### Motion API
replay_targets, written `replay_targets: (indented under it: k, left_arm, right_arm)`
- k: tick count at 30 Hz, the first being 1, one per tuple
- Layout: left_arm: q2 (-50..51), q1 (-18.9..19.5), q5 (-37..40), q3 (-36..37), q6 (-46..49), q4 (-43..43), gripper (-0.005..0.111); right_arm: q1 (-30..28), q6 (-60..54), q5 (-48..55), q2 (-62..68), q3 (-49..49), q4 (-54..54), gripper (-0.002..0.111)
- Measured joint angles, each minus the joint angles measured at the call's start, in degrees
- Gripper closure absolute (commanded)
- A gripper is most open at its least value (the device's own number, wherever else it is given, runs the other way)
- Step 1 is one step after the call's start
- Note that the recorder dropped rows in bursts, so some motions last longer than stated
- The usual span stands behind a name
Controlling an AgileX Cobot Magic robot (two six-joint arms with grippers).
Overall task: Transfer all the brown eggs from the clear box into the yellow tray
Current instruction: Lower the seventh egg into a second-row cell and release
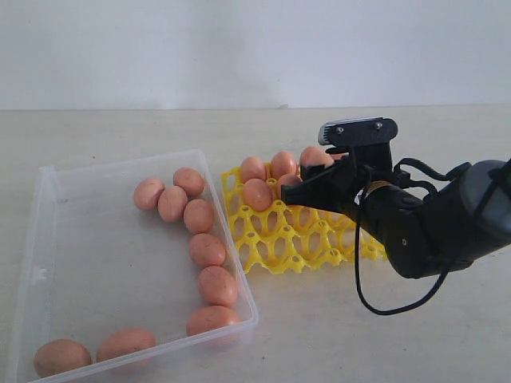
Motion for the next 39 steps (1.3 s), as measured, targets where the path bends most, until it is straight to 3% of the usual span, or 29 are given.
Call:
replay_targets:
  k: [16, 24, 31, 39]
  left_arm:
    - [0.0, 0.0, 0.0, 0.0, 0.0, 0.0, 0.111]
    - [0.0, 0.0, 0.0, 0.0, 0.0, 0.0, 0.111]
    - [0.0, 0.0, 0.0, 0.0, 0.0, 0.0, 0.111]
    - [0.0, 0.0, 0.0, 0.0, 0.0, 0.0, 0.111]
  right_arm:
    - [-0.5, -1.3, 2.3, -0.4, 0.0, 1.5, 0.045]
    - [-0.5, -3.2, 6.4, -9.6, 0.0, 2.5, 0.045]
    - [-0.5, -6.5, 21.6, -21.7, 0.0, 3.0, 0.049]
    - [0.1, -9.5, 43.0, -26.4, -3.9, 3.0, 0.049]
